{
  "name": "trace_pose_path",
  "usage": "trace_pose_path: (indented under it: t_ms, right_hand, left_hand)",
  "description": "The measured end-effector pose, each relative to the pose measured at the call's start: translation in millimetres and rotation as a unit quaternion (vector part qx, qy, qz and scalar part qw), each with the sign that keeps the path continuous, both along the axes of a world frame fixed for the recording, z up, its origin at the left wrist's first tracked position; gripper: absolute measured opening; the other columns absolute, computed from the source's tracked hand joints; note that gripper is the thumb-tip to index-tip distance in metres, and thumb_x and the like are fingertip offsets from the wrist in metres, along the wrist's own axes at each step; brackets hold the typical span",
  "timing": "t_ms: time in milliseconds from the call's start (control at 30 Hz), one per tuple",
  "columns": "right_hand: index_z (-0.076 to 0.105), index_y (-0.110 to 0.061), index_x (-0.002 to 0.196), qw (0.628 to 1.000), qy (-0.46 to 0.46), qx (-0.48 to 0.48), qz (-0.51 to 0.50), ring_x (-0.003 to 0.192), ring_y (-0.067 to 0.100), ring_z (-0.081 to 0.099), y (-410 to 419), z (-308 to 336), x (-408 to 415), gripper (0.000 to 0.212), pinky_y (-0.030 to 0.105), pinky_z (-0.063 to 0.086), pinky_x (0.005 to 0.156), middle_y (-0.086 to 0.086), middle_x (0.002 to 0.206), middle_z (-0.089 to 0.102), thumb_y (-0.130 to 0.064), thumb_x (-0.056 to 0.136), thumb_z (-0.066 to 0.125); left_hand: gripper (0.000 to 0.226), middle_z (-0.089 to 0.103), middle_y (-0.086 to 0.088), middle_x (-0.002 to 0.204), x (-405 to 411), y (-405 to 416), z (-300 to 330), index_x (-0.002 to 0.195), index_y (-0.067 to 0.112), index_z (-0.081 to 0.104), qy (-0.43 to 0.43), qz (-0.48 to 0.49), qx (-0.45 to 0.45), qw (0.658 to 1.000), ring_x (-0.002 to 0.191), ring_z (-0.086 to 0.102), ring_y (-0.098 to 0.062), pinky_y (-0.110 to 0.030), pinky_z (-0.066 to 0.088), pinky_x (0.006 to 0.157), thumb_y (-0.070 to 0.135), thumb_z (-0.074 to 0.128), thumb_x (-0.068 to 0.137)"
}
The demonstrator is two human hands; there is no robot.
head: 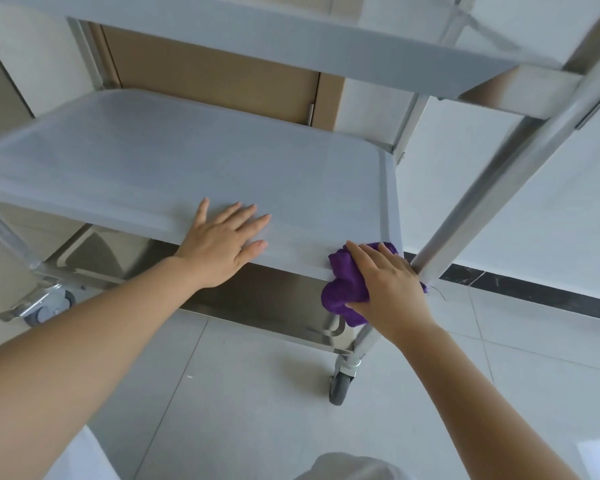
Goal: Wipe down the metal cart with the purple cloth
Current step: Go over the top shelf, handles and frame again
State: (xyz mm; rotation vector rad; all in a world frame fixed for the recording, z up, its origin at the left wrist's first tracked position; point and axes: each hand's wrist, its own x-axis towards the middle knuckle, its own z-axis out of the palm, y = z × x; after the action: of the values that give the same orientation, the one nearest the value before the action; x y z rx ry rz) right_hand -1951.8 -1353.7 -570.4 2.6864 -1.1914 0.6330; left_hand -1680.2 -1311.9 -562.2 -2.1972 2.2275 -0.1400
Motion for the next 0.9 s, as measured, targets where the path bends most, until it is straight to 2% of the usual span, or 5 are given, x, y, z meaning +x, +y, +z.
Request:
trace_pose_path:
  t_ms: [200,367,533,733,900]
  right_hand:
    - [0.059,-0.006,0.118,0.999,-0.005,-0.009,0.033,0.098,0.03,0.065,0.9,1.5,17.1,0.081,0.04,0.051,0.085,0.006,0.107,0.067,-0.03,0.048,0.092]
    - [0.062,-0.004,0.114,0.999,-0.012,-0.01,0.033,0.096,0.031,0.066,2.8,2.3,42.7,0.08,0.041,0.052,0.082,0.008,0.104,0.068,-0.029,0.044,0.093]
    - [0.06,-0.004,0.117,1.0,-0.007,-0.009,0.026,0.102,0.033,0.065,6.0,-1.4,57.0,0.081,0.045,0.05,0.087,0.011,0.111,0.067,-0.03,0.047,0.093]
    - [0.063,-0.006,0.116,1.0,-0.01,-0.02,0.011,0.104,0.032,0.065,11.1,-3.0,83.1,0.077,0.044,0.049,0.088,0.01,0.112,0.067,-0.034,0.049,0.091]
    - [0.064,-0.006,0.113,1.0,-0.01,-0.011,0.011,0.102,0.033,0.065,18.7,-2.1,116.1,0.073,0.044,0.05,0.086,0.01,0.109,0.068,-0.033,0.05,0.09]
  left_hand:
    - [0.102,0.018,0.001,0.156,3.9,-2.1,-4.8,0.148,0.03,0.019,0.05,-0.038,-0.034,0.997,0.144,0.015,-0.018,-0.04,0.011,0.113,0.068,-0.034,0.069]
    - [0.099,0.015,0.001,0.157,6.6,-3.6,-9.1,0.149,0.03,0.006,0.06,-0.047,-0.045,0.996,0.145,0.011,-0.019,-0.038,0.013,0.113,0.064,-0.039,0.067]
    - [0.08,0.01,0.003,0.158,4.9,-2.3,-8.3,0.137,0.033,-0.023,0.054,-0.067,-0.059,0.995,0.145,0.001,-0.02,-0.048,0.003,0.113,0.064,-0.039,0.066]
    - [0.102,0.021,-0.003,0.155,9.4,0.9,-2.1,0.15,0.014,0.002,0.067,-0.099,-0.055,0.991,0.145,0.008,-0.024,-0.051,0.007,0.112,0.077,-0.018,0.072]
    - [0.104,0.018,-0.005,0.156,15.0,1.0,-7.7,0.149,0.009,0.002,0.087,-0.128,-0.07,0.985,0.145,0.01,-0.024,-0.048,0.011,0.113,0.077,-0.014,0.073]
